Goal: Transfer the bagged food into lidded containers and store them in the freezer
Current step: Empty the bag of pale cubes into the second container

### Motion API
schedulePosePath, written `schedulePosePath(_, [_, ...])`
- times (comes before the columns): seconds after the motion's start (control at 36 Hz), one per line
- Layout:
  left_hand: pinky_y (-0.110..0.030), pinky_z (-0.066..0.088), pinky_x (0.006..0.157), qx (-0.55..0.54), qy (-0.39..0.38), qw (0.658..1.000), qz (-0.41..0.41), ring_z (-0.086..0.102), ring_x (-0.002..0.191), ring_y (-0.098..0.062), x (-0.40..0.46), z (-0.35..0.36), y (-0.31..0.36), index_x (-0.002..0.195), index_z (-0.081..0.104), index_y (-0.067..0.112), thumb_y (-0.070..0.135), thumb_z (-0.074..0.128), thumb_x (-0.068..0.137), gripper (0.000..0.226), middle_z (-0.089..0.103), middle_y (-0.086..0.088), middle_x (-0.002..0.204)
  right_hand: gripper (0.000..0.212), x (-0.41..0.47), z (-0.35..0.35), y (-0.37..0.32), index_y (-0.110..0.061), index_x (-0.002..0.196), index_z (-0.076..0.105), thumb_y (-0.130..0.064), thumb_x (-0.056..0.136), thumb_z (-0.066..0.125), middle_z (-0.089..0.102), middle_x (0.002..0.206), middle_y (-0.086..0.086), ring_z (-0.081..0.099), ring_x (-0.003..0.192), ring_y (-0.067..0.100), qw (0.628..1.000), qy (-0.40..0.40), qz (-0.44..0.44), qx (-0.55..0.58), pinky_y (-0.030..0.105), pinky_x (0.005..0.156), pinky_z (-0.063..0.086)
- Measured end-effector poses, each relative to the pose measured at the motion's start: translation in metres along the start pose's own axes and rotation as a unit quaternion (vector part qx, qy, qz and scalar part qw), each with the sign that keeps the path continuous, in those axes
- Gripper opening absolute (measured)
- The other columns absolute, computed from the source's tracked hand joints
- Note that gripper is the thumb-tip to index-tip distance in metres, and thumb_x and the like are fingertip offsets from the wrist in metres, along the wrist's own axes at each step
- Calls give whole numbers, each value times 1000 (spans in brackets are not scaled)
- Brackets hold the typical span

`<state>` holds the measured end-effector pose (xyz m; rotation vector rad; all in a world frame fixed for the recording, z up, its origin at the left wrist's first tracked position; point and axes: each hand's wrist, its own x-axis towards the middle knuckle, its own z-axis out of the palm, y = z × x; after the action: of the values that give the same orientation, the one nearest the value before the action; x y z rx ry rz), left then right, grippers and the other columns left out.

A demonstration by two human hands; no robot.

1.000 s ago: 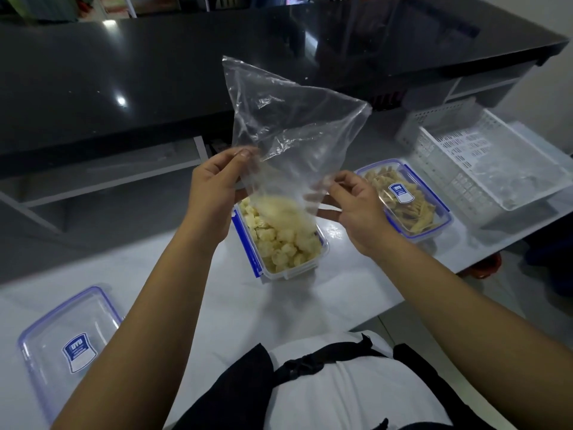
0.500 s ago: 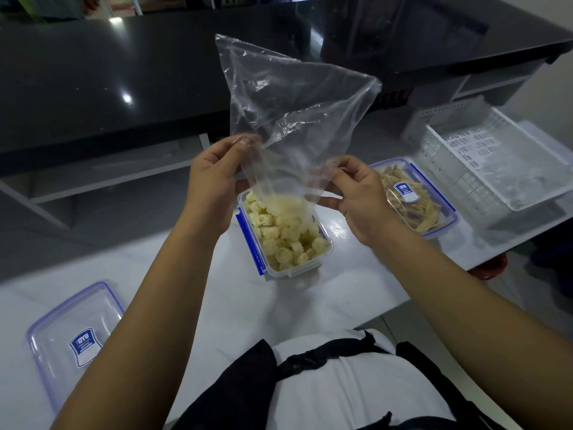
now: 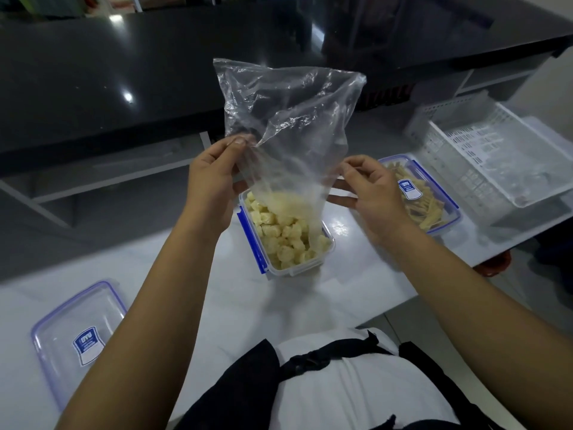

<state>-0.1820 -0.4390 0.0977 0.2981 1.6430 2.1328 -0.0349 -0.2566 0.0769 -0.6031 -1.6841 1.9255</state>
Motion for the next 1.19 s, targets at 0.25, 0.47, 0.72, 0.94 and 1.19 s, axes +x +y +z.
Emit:
schedulePosePath(0.25, [-35, 60, 64, 56, 9, 998, 32, 74, 78, -16, 7, 6, 21, 85, 79, 25, 21, 63, 98, 21, 77, 2, 84, 13, 6, 3, -31, -11, 91, 63, -6, 101, 55, 72, 95, 10, 69, 84, 27, 999, 23, -14, -18, 42, 80, 60])
schedulePosePath(0.47, [-28, 56, 54, 80, 2, 997, 3, 69, 65, -13, 16, 10, 21, 90, 78, 22, 24, 67, 94, 12, 73, 1, 77, 10, 8, -2, -30, -6, 91, 66, -5, 99, 59, 71, 86, 8, 69, 73, 17, 999, 32, 1, -22, 42, 79, 60])
schedulePosePath(0.72, [-40, 61, 71, 78, -27, 996, -19, 73, 80, -21, 3, 4, 3, 93, 80, 23, 27, 68, 95, 13, 75, -4, 90, 14, -8, -22, -18, -13, 83, 69, -1, 92, 67, 74, 79, 4, 73, 75, 18, 998, 27, 49, 29, 30, 59, 59])
schedulePosePath(0.94, [-48, 63, 74, 72, -93, 993, 4, 71, 105, -29, -23, 33, -10, 147, 48, 24, 1, 62, 95, 58, 68, -13, 120, 22, -27, -46, -30, -26, 116, 65, -15, 97, 64, 72, 98, -1, 74, 82, 20, 997, 49, 67, -3, 28, 57, 57])
schedulePosePath(1.19, [-30, 60, 69, 144, -154, 974, 86, 71, 99, -17, -39, 104, -40, 126, 53, 61, 4, 61, 94, 66, 71, 7, 105, 47, -37, -87, -46, -40, 128, 64, -47, 83, 76, 63, 132, -3, 61, 119, 11, 984, 4, 63, -169, 30, 88, 50])
